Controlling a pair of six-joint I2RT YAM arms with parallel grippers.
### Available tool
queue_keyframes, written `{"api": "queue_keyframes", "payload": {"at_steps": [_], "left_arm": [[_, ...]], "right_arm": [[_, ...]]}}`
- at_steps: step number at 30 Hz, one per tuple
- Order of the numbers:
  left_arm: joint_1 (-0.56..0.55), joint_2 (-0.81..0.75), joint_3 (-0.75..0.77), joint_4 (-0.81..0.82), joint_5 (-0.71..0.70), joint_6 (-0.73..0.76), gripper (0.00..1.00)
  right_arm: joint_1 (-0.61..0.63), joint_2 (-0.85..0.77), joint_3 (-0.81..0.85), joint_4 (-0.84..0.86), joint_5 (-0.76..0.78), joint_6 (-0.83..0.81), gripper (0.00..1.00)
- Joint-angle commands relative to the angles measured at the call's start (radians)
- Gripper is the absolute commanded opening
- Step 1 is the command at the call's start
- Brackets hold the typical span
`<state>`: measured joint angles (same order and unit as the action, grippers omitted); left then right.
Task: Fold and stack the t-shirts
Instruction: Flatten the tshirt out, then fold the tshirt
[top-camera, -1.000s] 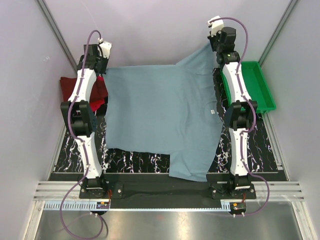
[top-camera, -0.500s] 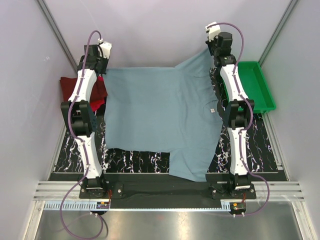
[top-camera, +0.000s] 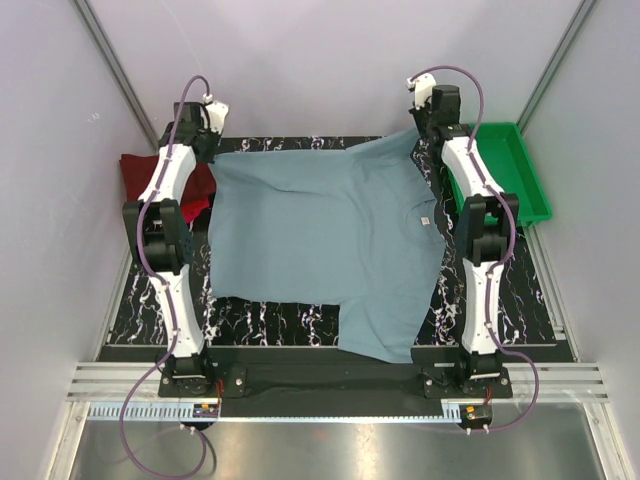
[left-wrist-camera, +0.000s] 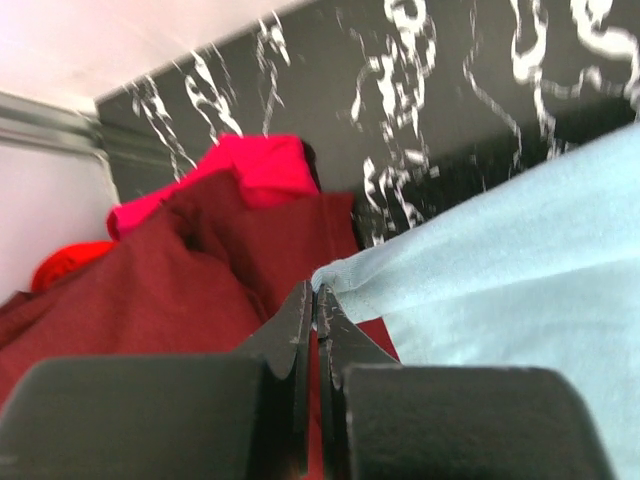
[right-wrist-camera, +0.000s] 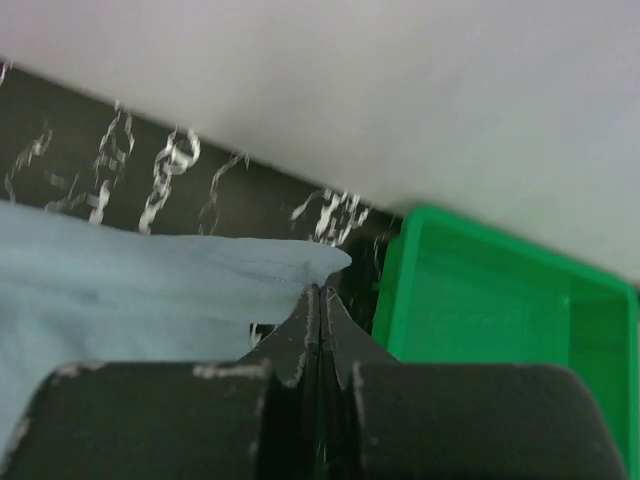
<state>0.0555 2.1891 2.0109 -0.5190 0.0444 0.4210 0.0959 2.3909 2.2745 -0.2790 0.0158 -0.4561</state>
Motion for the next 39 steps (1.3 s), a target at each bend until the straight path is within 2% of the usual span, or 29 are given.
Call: {"api": "queue_keyframes", "payload": {"at_steps": [1,12,20,39], "left_arm": [[0.015,-0.104,-0.018,0.004,0.001,0.045,0.00],[0.024,-0.160,-0.093,-0.124,0.048,0.081,0.00],[0.026,-0.161,-0.129,-0.188,0.052,0.090,0.00],[0.069,-0.184,-0.186,-0.222,0.051,0.087,0.00]], "right_arm": [[-0.012,-0.191,-0.087,0.015,0.004,0.007,0.00],[-0.010,-0.458,-0.495,-0.051,-0.057,0.036,0.00],[-0.010,-0.568,-0.703,-0.061,-0.057,0.028,0.00],[-0.033,-0.684,-0.817,-0.101,-0.031,0.027,0.00]]}}
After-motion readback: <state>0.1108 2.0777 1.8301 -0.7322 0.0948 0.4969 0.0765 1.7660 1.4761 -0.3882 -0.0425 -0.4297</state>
